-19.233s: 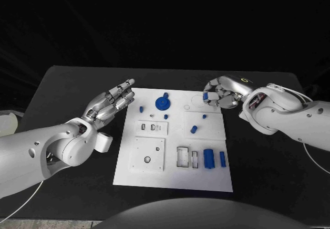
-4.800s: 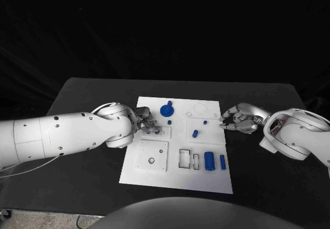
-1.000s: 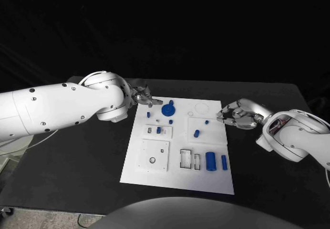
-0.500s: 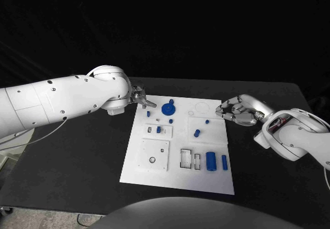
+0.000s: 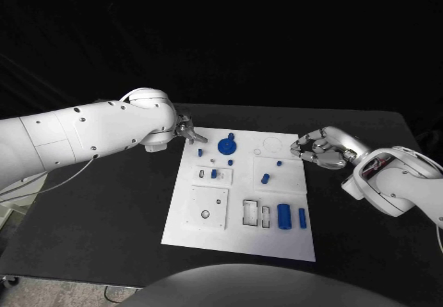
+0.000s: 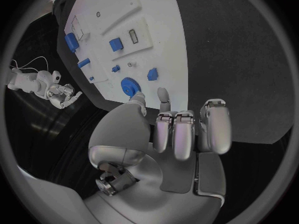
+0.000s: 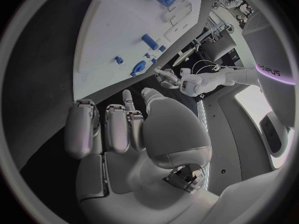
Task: Assemble the parts on the task board
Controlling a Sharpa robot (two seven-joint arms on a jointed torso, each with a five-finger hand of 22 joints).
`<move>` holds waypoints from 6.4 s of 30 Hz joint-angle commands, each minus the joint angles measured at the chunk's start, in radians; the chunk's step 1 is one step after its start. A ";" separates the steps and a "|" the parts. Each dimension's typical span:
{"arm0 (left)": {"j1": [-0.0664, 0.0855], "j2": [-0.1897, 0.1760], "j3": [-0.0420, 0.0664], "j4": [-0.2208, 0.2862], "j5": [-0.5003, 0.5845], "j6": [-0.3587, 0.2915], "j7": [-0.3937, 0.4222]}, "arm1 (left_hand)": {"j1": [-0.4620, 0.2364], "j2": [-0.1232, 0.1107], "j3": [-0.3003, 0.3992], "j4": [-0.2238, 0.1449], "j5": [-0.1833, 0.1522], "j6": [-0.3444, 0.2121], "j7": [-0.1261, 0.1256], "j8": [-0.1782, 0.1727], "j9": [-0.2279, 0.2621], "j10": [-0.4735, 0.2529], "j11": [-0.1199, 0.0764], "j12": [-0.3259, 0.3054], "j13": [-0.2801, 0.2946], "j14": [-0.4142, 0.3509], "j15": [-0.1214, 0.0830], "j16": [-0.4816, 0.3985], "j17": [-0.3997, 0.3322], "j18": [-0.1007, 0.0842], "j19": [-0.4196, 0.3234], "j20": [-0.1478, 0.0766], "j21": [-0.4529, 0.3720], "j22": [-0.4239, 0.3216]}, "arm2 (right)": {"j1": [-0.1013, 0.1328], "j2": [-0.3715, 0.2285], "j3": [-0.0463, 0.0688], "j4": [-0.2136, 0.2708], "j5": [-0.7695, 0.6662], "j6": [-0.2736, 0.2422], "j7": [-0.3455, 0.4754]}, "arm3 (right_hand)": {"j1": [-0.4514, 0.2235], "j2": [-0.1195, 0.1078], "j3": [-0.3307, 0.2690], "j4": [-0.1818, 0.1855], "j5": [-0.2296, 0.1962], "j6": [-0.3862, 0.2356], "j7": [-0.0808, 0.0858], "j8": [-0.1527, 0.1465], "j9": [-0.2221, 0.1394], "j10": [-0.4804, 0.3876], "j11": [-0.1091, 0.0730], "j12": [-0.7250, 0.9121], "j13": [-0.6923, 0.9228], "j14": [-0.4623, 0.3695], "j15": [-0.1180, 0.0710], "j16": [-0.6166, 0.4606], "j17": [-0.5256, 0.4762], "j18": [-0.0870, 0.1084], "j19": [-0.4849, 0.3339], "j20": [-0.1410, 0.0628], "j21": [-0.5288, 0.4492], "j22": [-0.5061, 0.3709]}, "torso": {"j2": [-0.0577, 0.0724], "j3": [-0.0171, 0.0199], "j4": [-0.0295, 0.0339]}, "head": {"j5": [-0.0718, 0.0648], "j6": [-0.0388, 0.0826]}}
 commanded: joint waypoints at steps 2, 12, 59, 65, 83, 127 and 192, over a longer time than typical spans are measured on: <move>-0.005 0.005 0.000 -0.008 -0.014 0.025 0.017 | -0.002 -0.008 -0.007 -0.001 -0.004 0.001 0.000 -0.005 -0.001 0.106 0.006 0.002 0.263 0.105 0.004 0.002 0.263 -0.013 -0.006 0.003 -0.006 0.151 | -0.001 0.000 0.000 -0.001 0.006 0.012 0.008 | -0.004 0.000 0.002 0.004 -0.001 0.002 -0.002 -0.005 0.001 0.066 -0.004 0.001 0.178 0.068 -0.005 0.002 0.005 -0.016 0.019 -0.004 0.001 0.164 | 0.000 0.0004 0.0000 | -0.001 0.000; -0.018 0.021 0.000 -0.032 0.024 0.040 0.019 | 0.017 0.003 -0.015 -0.003 0.010 -0.006 0.004 -0.017 -0.005 0.106 0.010 0.002 0.263 0.105 0.008 0.002 0.263 -0.010 -0.018 0.007 -0.018 0.146 | -0.001 -0.001 0.000 -0.008 0.017 0.019 -0.005 | 0.005 -0.001 0.008 -0.003 -0.002 0.001 0.007 -0.008 0.007 0.058 0.000 -0.010 0.164 0.065 -0.003 -0.005 -0.005 -0.014 0.013 -0.003 -0.013 0.162 | 0.001 -0.0003 -0.0002 | -0.006 0.000; -0.045 0.031 -0.002 -0.042 0.035 0.028 0.050 | 0.290 -0.009 0.166 -0.062 0.372 -0.002 -0.012 -0.068 -0.028 0.106 -0.004 0.002 0.263 0.105 -0.004 0.002 0.263 -0.007 -0.026 -0.005 -0.038 0.160 | -0.001 -0.005 0.000 -0.015 0.006 0.044 -0.026 | 0.025 0.000 0.025 -0.013 -0.001 -0.009 0.016 -0.022 0.016 0.033 0.011 -0.043 0.126 0.051 0.006 -0.046 -0.054 -0.002 -0.010 0.004 -0.074 0.147 | 0.000 -0.0004 0.0006 | -0.008 0.000; -0.046 0.017 -0.003 -0.032 0.045 0.016 0.049 | 0.241 -0.152 0.502 -0.063 0.354 0.003 -0.007 -0.056 -0.004 0.106 -0.002 0.002 0.263 0.105 -0.002 0.002 0.263 -0.007 -0.024 -0.003 -0.042 0.169 | -0.001 -0.006 0.000 -0.017 0.010 0.049 -0.029 | 0.027 0.001 0.028 -0.015 0.000 -0.008 0.016 -0.023 0.017 0.030 0.011 -0.046 0.123 0.050 0.006 -0.050 -0.058 -0.001 -0.012 0.005 -0.081 0.146 | 0.000 -0.0005 0.0008 | -0.007 0.000; -0.047 -0.112 -0.018 0.192 0.099 -0.155 -0.013 | 0.138 -0.182 0.618 -0.126 0.346 -0.002 -0.006 -0.035 0.030 0.106 -0.001 0.002 0.263 0.105 -0.002 0.002 0.263 -0.009 -0.013 -0.001 -0.039 0.179 | -0.002 -0.012 0.000 -0.015 0.011 0.059 -0.041 | 0.034 0.003 0.033 -0.019 0.001 -0.007 0.017 -0.023 0.020 0.024 0.012 -0.055 0.113 0.047 0.007 -0.061 -0.072 0.002 -0.018 0.006 -0.096 0.142 | -0.001 -0.0001 0.0016 | -0.007 0.000; -0.131 -0.157 -0.057 0.311 0.010 -0.294 0.036 | 0.085 -0.127 0.548 -0.133 0.307 -0.033 -0.001 -0.021 0.052 0.106 0.004 0.002 0.263 0.105 0.003 0.002 0.263 -0.010 -0.008 0.004 -0.041 0.185 | -0.006 -0.023 0.000 -0.011 0.012 0.083 -0.051 | 0.040 0.002 0.038 -0.025 0.000 -0.002 0.017 -0.023 0.024 0.015 0.014 -0.066 0.100 0.043 0.008 -0.074 -0.086 0.007 -0.026 0.007 -0.121 0.135 | 0.000 -0.0007 0.0001 | 0.007 0.000; -0.132 -0.185 -0.084 0.326 -0.018 -0.208 0.001 | -0.021 -0.105 0.419 -0.039 0.122 -0.031 0.010 -0.025 0.037 0.106 0.014 0.002 0.263 0.105 0.012 0.002 0.263 -0.006 -0.023 0.011 -0.064 0.181 | -0.010 -0.025 0.000 -0.017 0.019 0.097 -0.069 | 0.048 0.004 0.045 -0.032 0.004 -0.001 0.017 -0.024 0.027 0.011 0.014 -0.072 0.095 0.041 0.009 -0.082 -0.096 0.008 -0.029 0.009 -0.129 0.133 | 0.001 -0.0011 -0.0010 | 0.014 0.000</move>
